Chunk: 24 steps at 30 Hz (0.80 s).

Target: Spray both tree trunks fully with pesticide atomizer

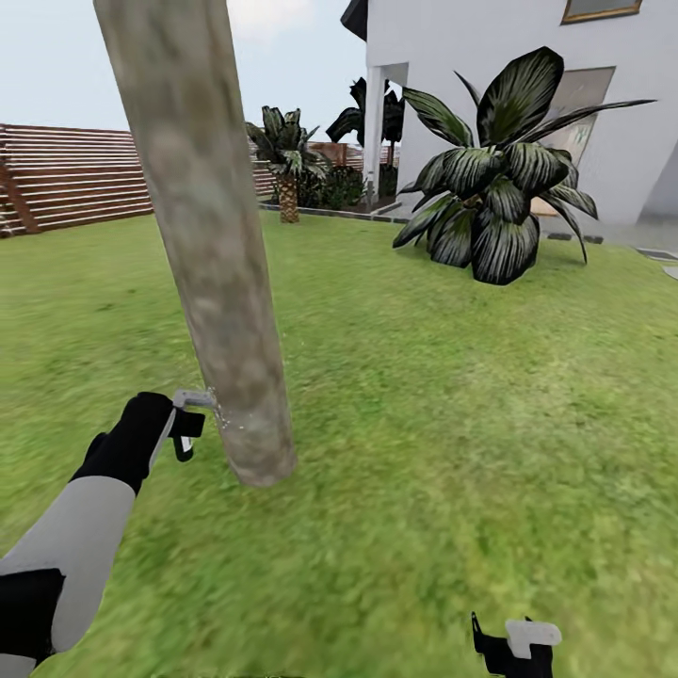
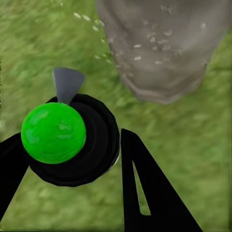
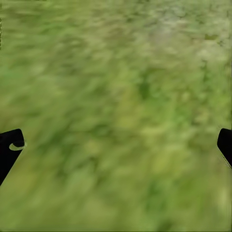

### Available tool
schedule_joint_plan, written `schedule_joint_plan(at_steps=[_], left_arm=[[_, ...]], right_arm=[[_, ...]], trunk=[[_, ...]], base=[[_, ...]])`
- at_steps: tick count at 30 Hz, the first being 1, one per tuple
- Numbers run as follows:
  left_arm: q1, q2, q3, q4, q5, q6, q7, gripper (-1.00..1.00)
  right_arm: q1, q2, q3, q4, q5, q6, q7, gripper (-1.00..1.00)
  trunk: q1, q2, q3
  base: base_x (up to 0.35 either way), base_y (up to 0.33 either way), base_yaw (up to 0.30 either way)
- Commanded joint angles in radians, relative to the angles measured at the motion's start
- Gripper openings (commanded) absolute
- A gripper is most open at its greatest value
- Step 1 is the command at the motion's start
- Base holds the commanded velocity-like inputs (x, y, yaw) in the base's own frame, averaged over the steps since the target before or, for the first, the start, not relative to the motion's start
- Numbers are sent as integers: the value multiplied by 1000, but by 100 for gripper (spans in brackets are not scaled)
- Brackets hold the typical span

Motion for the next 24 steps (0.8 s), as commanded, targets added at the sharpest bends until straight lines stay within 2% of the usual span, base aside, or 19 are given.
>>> schedule_joint_plan(at_steps=[1, 4, 8, 11, 14, 16, 18, 21, 22, 24], left_arm=[[0, -1, 0, 0, -1, 0, 1, -100], [0, -16, 1, 0, 0, 0, 2, -100], [1, -65, 0, 1, -1, 0, 2, -100], [-1, -65, 0, 1, -4, 0, 2, -100], [1, -43, 0, 5, -11, -1, 4, -100], [2, -40, -5, 5, -12, -1, 5, -100], [2, -60, -8, 11, -9, -1, 5, -100], [2, -106, -8, 13, -11, -1, 5, -100], [2, -110, -8, 14, -12, 0, 5, -100], [4, -96, -3, 15, -14, 0, 5, -100]], right_arm=[[0, 0, 0, 0, 0, 0, 0, 100], [0, 0, 0, 0, 0, 0, 0, 100], [0, 0, 0, 0, 0, 0, 0, 100], [0, 0, 0, 0, 0, 0, 0, 100], [0, 0, -1, 1, 0, 0, 0, 100], [0, 0, -1, 1, 1, 0, 0, 100], [0, 0, -2, 1, 1, 0, 0, 100], [0, 0, -2, 0, 0, 0, 0, 100], [0, 0, -2, 0, 0, 0, 0, 100], [0, 0, -2, 0, -1, 0, 0, 100]], trunk=[[0, 0, 0], [0, 0, 0], [0, 0, 0], [0, 0, 0], [0, 0, 0], [0, 0, 0], [0, 0, 0], [0, 0, 0], [0, 0, 0], [0, 0, 0]], base=[[0, -272, 271], [60, -272, 276], [149, -255, 277], [223, -195, 177], [238, -179, 25], [224, -193, 5], [183, -223, 1], [173, -229, 0], [169, -231, 0], [139, -242, 0]])
